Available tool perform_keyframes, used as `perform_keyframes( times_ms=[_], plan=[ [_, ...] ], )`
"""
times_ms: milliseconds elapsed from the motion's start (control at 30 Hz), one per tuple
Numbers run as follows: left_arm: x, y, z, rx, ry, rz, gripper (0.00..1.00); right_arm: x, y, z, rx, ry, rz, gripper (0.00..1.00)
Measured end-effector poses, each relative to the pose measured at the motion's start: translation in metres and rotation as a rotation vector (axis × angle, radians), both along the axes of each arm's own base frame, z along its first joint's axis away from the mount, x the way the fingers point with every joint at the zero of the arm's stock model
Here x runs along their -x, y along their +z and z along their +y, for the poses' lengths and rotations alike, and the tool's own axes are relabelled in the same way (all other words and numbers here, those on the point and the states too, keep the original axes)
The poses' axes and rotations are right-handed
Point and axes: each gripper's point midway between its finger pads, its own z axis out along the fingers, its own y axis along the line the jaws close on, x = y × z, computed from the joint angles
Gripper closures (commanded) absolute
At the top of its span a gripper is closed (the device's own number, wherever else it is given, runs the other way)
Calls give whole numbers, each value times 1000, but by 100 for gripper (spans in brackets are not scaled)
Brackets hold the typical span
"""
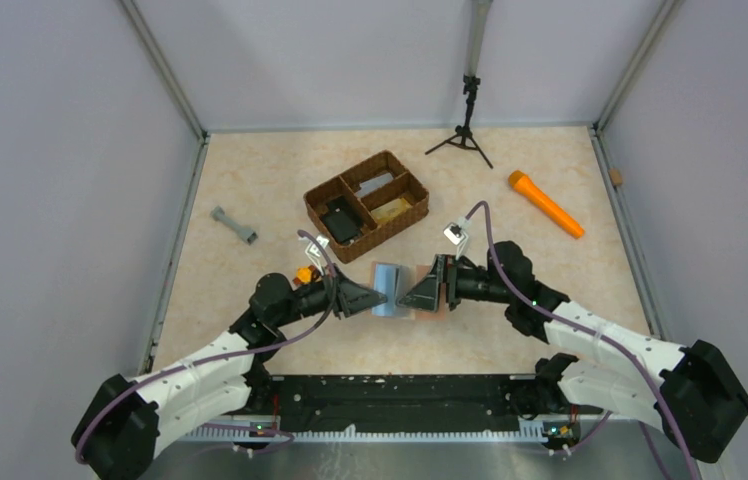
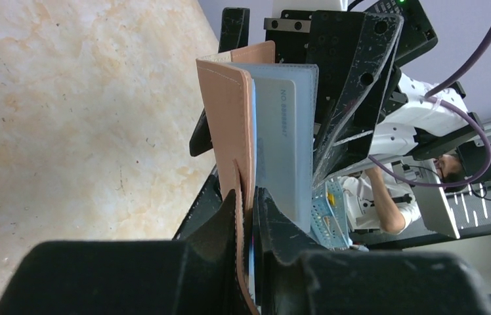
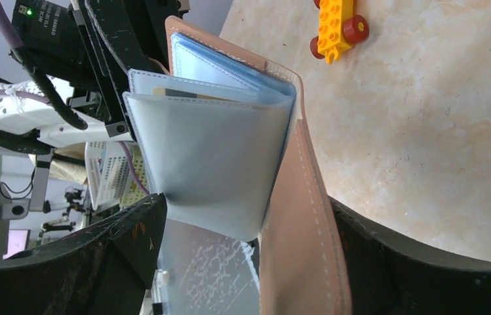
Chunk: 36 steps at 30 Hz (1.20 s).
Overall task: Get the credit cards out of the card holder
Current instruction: Remove the credit card from the card holder.
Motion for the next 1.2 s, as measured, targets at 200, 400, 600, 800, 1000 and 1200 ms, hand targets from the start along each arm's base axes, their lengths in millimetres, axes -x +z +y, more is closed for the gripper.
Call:
perform_keyframes(
  times_ms=[200, 400, 600, 800, 1000, 1200],
  plan=[
    [2, -2, -4, -22, -10, -7, 100, -3, -1, 0, 11, -14, -5, 33],
    [4, -3, -7, -34, -17, -23, 100, -7, -10, 0, 59, -35, 6, 64],
    [6, 2, -6, -26, -13, -43, 93, -9, -14, -2, 82, -53, 8, 92],
    [7, 5, -4, -22, -5, -51, 45, -10, -15, -2, 85, -59, 9, 94],
    [8, 11, -4, -5, -5, -65, 17, -10, -17, -4, 94, -67, 14, 94],
    [7, 15, -2, 3, 8, -79, 47, -8, -14, -4, 86, -62, 14, 94]
  ],
)
